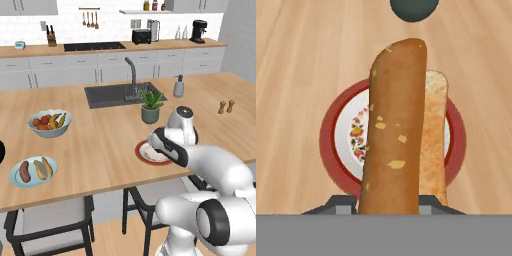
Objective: Place one bun and one sausage from the bowl on each plate.
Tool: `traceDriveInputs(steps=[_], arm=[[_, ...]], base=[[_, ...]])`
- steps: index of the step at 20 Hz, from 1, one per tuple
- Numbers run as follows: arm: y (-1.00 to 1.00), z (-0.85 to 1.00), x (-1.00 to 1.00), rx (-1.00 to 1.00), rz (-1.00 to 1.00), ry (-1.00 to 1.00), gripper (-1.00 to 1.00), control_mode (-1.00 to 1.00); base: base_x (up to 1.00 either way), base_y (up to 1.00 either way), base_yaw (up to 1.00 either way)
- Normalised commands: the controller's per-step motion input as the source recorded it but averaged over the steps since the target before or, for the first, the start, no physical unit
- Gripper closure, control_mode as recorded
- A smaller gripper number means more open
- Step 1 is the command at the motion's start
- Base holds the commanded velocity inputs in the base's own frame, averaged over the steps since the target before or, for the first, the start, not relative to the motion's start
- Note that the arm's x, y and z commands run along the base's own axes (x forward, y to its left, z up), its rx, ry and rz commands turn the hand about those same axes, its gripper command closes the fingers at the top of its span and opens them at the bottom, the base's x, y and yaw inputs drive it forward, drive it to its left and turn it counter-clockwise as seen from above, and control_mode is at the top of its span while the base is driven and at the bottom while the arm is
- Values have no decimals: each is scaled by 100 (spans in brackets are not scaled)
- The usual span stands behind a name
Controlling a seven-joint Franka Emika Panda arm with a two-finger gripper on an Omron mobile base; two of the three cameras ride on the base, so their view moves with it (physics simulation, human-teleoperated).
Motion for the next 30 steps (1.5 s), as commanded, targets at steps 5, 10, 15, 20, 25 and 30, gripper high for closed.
traceDriveInputs(steps=[5, 10, 15, 20, 25, 30], arm=[[-61, -31, 49, 4, 0, 18, 100, -100], [9, -35, 13, -5, 0, 21, 100, -100], [12, -30, 0, -10, 0, -14, 100, -100], [0, -28, 0, -2, 0, -13, 100, -100], [0, -3, 0, 0, 0, 13, 100, -100], [0, -4, 0, 0, 0, 3, -100, -100]], base=[[0, 0, 0], [0, 0, 0], [0, 0, 0], [0, 0, 0], [0, 0, 0], [0, 0, 0]])
